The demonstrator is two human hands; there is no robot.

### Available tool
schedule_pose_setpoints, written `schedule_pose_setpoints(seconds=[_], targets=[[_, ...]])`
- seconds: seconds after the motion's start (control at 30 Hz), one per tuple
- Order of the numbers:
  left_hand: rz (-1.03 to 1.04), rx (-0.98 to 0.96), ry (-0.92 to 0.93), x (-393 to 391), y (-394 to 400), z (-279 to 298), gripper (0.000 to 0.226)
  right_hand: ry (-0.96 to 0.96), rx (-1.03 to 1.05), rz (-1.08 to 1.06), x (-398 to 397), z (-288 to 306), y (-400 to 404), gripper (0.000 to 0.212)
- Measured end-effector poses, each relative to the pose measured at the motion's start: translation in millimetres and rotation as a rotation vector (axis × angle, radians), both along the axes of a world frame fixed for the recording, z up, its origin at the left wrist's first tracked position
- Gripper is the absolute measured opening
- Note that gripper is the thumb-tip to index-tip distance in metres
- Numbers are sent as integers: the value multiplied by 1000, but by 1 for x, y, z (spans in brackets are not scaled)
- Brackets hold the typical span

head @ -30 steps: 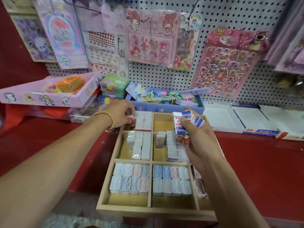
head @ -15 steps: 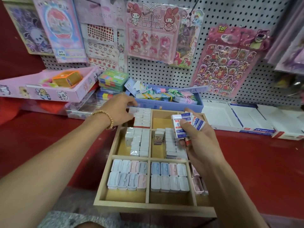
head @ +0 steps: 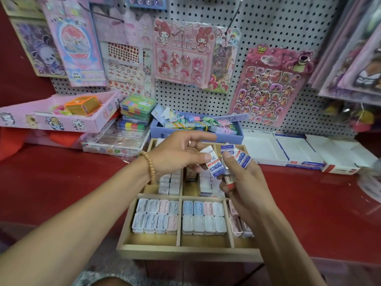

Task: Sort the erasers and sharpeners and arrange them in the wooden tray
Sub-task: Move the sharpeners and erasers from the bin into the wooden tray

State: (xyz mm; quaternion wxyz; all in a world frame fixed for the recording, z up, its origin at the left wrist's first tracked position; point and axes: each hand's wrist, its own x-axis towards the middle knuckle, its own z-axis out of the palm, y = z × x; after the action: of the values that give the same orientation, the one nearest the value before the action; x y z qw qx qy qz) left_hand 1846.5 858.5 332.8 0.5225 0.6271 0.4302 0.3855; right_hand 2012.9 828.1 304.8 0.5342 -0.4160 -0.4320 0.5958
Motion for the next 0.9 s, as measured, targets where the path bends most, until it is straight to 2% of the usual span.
schedule_pose_setpoints(seconds=[0.13,0.3,0.37,0.47,0.53,0.63,0.7,0.77,0.9], targets=[[-113,44,105,4,-6,13,34,-110,15,64,4,1,-6,25],[-158,36,174,9,-12,21,21,-101,-66,85,6,-1,-11,42],[-161,16,189,8,-13,25,16,-70,-115,52,8,-3,-13,41],[-105,22,223,-2,-11,32,17,-169,-94,-55,18,-6,-17,41],[-53,70,352,-12,-4,32,21,-193,-74,-121,27,-5,-18,34],[-18,205,762,-19,7,21,31,-235,-52,-176,39,0,-18,26],[-26,251,962,-16,11,9,27,-267,-44,-201,46,3,-18,25],[-23,277,1056,-9,15,-4,22,-283,-28,-209,50,5,-19,23],[44,326,1103,3,21,-19,20,-305,-14,-229,56,2,-21,20]])
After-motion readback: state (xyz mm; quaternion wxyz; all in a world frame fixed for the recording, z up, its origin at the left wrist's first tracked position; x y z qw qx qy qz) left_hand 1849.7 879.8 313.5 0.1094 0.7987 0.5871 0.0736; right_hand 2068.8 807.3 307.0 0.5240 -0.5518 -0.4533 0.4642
